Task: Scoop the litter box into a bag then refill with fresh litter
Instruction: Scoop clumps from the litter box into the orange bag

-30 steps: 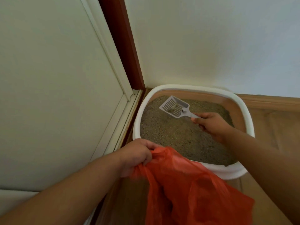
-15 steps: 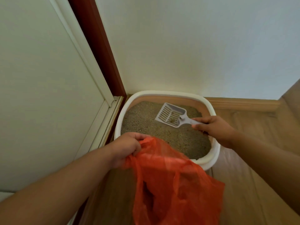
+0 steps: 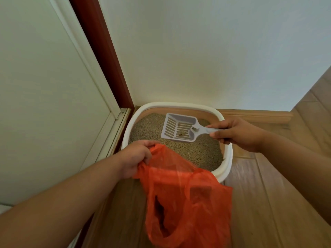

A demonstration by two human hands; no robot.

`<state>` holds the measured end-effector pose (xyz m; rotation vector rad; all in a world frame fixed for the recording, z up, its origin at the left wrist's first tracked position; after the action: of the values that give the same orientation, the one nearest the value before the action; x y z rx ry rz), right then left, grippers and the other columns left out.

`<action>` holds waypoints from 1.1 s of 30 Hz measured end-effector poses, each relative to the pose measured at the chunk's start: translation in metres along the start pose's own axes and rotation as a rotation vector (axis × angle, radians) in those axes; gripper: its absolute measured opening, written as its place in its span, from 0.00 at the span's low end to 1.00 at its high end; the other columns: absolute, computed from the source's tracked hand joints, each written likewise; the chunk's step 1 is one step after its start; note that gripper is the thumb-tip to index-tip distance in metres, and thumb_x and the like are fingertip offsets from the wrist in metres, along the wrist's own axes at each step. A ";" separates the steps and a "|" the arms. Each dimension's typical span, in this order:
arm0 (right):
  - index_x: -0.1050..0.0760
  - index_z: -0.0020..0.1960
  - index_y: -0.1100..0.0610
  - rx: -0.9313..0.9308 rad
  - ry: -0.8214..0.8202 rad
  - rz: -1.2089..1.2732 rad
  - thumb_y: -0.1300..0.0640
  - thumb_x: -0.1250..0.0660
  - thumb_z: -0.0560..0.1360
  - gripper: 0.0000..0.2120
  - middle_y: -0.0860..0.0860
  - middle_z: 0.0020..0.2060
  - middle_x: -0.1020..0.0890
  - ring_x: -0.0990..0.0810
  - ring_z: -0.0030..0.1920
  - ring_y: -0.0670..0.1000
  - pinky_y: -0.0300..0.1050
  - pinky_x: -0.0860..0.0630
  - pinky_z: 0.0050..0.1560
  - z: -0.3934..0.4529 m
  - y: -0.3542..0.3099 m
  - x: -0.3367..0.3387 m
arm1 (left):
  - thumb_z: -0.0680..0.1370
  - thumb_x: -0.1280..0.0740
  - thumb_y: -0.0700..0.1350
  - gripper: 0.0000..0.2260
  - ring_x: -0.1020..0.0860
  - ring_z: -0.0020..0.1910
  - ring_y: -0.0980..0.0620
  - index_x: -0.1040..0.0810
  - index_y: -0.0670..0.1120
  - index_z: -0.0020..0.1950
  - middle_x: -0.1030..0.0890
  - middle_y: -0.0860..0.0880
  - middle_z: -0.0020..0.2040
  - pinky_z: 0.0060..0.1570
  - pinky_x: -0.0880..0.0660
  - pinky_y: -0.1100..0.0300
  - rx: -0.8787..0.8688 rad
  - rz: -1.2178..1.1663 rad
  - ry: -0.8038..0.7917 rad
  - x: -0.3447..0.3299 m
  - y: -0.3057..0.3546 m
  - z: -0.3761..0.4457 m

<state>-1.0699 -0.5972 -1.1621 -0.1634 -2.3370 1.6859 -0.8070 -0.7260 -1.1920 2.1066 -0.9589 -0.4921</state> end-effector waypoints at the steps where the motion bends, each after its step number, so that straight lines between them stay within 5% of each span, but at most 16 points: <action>1: 0.16 0.60 0.59 -0.007 -0.019 -0.007 0.64 0.26 0.74 0.15 0.52 0.35 0.21 0.27 0.35 0.48 0.44 0.31 0.37 -0.002 -0.001 -0.002 | 0.66 0.45 0.21 0.36 0.19 0.40 0.41 0.19 0.48 0.67 0.21 0.34 0.60 0.31 0.25 0.55 -0.006 -0.012 -0.001 0.001 0.001 -0.001; 5: 0.15 0.58 0.58 -0.047 -0.115 -0.074 0.63 0.25 0.72 0.15 0.54 0.36 0.20 0.28 0.36 0.49 0.43 0.30 0.38 -0.011 -0.006 -0.011 | 0.65 0.45 0.21 0.38 0.16 0.50 0.37 0.21 0.46 0.69 0.19 0.35 0.64 0.32 0.23 0.54 -0.010 -0.063 -0.009 0.008 0.001 -0.001; 8: 0.15 0.58 0.58 -0.089 -0.224 -0.191 0.64 0.26 0.74 0.13 0.55 0.37 0.20 0.28 0.34 0.49 0.41 0.30 0.36 -0.018 -0.007 -0.024 | 0.65 0.46 0.20 0.39 0.17 0.59 0.34 0.25 0.46 0.72 0.18 0.35 0.64 0.41 0.24 0.48 0.002 -0.046 -0.037 0.008 0.000 -0.001; 15: 0.13 0.54 0.54 -0.108 -0.387 -0.458 0.64 0.25 0.74 0.11 0.56 0.36 0.18 0.27 0.34 0.50 0.40 0.29 0.34 -0.020 -0.007 -0.058 | 0.66 0.50 0.17 0.39 0.14 0.41 0.48 0.25 0.43 0.72 0.19 0.38 0.61 0.27 0.22 0.58 -0.032 -0.040 -0.063 -0.004 0.010 -0.012; 19: 0.12 0.51 0.47 -0.070 -0.451 -0.628 0.58 0.24 0.73 0.09 0.58 0.35 0.19 0.27 0.33 0.52 0.43 0.29 0.34 -0.020 -0.019 -0.081 | 0.68 0.52 0.17 0.40 0.14 0.41 0.56 0.27 0.42 0.74 0.20 0.42 0.61 0.24 0.25 0.61 -0.046 -0.043 -0.061 -0.011 0.014 -0.016; 27: 0.14 0.52 0.46 -0.001 -0.478 -1.127 0.52 0.26 0.70 0.11 0.48 0.37 0.13 0.16 0.37 0.48 0.48 0.19 0.42 -0.017 -0.048 -0.134 | 0.68 0.52 0.17 0.39 0.17 0.30 0.54 0.27 0.41 0.73 0.19 0.40 0.56 0.23 0.25 0.62 -0.056 -0.036 -0.068 -0.016 0.019 -0.027; 33: 0.17 0.52 0.44 0.087 -0.479 -1.232 0.49 0.25 0.68 0.13 0.47 0.39 0.14 0.16 0.40 0.47 0.45 0.19 0.41 -0.023 -0.070 -0.158 | 0.66 0.51 0.18 0.40 0.17 0.34 0.51 0.25 0.43 0.72 0.19 0.40 0.55 0.24 0.26 0.61 -0.062 -0.016 -0.044 -0.009 0.017 -0.024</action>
<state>-0.9084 -0.6362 -1.1115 1.4910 -1.8199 1.1644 -0.8070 -0.7151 -1.1634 2.0570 -0.9404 -0.5720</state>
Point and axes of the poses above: each hand's wrist, its own z-axis towards the middle knuckle, its own x-axis out of the back of the hand, y = z × x, the point moved 10 cm from there along z, towards the middle knuckle
